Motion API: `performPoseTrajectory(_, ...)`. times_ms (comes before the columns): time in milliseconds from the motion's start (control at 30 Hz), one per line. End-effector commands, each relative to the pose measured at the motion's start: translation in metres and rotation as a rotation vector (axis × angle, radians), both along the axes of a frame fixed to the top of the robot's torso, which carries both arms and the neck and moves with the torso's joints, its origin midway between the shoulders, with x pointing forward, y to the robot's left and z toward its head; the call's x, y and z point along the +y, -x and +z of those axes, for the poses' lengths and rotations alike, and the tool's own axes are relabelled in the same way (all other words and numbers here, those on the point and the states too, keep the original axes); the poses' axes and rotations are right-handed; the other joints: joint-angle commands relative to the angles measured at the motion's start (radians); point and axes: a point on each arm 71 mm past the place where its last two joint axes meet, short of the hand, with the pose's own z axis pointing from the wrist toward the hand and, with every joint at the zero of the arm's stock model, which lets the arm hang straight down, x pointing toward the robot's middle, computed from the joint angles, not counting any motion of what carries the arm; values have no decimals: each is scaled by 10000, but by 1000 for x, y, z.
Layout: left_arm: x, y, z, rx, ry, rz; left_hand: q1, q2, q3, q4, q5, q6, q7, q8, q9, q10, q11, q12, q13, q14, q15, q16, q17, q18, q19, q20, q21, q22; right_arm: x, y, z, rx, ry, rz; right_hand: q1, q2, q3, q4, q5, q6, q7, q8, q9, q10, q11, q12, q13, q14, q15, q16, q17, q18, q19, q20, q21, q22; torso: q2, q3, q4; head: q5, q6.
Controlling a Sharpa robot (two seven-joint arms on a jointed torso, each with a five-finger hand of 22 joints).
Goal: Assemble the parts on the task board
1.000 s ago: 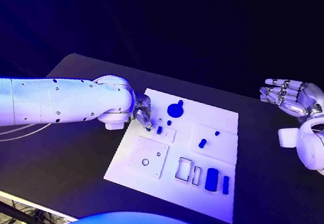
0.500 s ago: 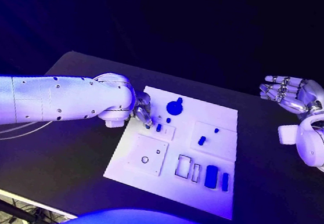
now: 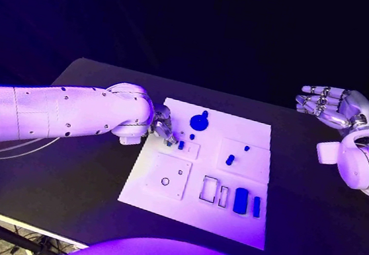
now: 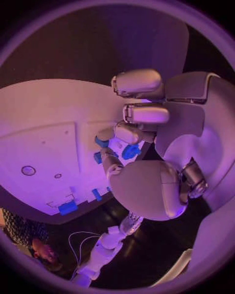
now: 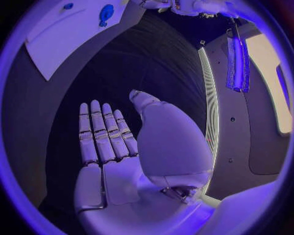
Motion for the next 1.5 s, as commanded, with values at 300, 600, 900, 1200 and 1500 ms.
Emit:
performPoseTrajectory(300,2,0,-3,312,-3,42,312,40,-1215,721,25,0,106,-138,-6,-125,33,-122,-97,963,-27,-57,2350,-196,17,-41,-69,-30,1,0,1,-95,22,158,-19,85,13,-58,-23,16,895,-57,-12,-2,10,-34,-2,36,8,-32,-13,-22,-40,13,7,-17,5,-1,-7,-8,14)
performPoseTrajectory(600,5,-1,-3,286,-59,160,333,34,-1359,784,12,9,109,-138,1,-131,37,-129,-107,963,-24,-56,2350,-207,45,-40,-50,20,1,0,1,-97,19,158,-18,91,15,-61,-22,7,895,-62,-15,-5,10,-35,-3,34,9,-34,-17,-22,-41,13,7,-22,3,-6,-5,-13,31)
performPoseTrajectory(900,5,-2,-1,-3,188,308,469,64,-1485,783,41,-35,111,-138,18,-216,37,-244,-280,935,-31,-105,2248,-199,25,-43,-69,-11,2,0,0,-40,-2,176,-18,91,15,-61,-22,7,895,-62,-15,-5,10,-35,-3,34,9,-34,-17,-22,-41,13,7,-22,5,4,-35,-9,77)
performPoseTrajectory(1200,3,-3,6,-452,681,476,516,74,-1852,829,76,-196,168,-130,59,-405,81,-436,-572,895,-9,-175,2106,-161,-84,-29,-168,-194,2,0,-1,48,6,148,-29,99,14,-72,-26,-63,901,-90,-31,-30,18,-42,-5,10,17,-46,-39,-28,-59,15,4,-47,-2,-5,-21,-22,88)
performPoseTrajectory(1500,3,-5,20,-936,1325,699,575,321,-3192,841,55,-593,301,-157,95,-1022,205,-1026,-1505,737,84,-438,1601,10,-607,55,-641,-1034,2,0,-1,86,-3,163,-104,106,-20,-41,-32,-76,904,-114,-42,-69,27,-46,-6,-41,30,-61,-73,-32,-39,15,15,-71,9,9,13,-35,105)
